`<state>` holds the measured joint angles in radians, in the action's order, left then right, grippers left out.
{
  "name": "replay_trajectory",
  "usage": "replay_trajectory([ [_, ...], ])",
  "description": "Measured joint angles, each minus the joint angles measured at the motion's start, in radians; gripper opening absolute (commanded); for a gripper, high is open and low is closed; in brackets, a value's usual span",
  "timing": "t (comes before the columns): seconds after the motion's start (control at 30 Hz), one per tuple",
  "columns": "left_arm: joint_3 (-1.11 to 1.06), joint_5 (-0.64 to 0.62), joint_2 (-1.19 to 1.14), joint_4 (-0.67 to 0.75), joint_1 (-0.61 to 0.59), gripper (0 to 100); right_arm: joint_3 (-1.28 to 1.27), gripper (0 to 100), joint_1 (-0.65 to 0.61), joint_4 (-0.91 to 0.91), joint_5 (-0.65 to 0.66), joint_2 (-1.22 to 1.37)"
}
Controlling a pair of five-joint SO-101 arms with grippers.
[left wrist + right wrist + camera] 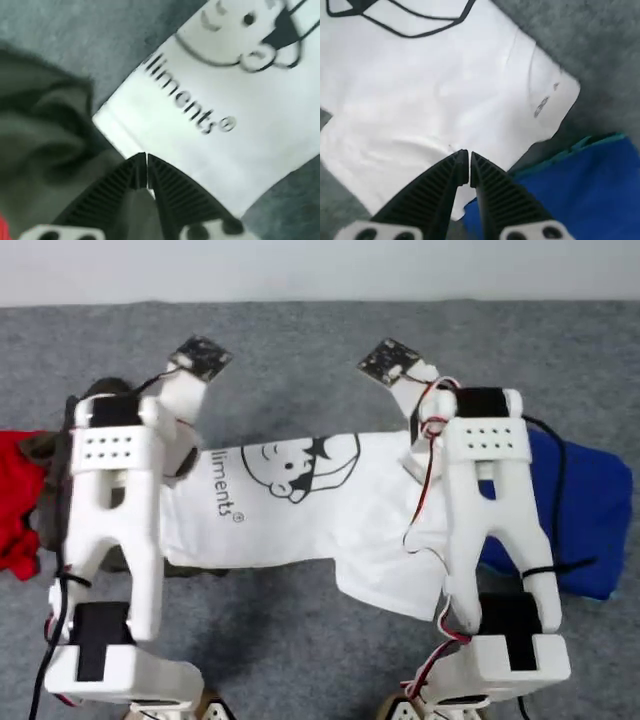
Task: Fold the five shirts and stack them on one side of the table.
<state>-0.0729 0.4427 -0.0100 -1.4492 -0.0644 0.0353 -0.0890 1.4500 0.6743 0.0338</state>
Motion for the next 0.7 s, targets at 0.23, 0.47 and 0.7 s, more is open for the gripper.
replay_trajectory([
  [0.23, 0.000, -0.080, 0.043, -0.014, 0.204, 1, 0.057, 0.9, 0.031, 0.222, -0.026, -0.011],
  [0.47, 0.000, -0.137, -0.018, -0.014, 0.451, 4, 0.078, 0.9, 0.293, 0.301, -0.026, -0.166],
  [0.7, 0.072, -0.140, -0.193, 0.017, 0.618, 15, 0.078, 0.9, 0.661, 0.301, -0.026, -0.253],
])
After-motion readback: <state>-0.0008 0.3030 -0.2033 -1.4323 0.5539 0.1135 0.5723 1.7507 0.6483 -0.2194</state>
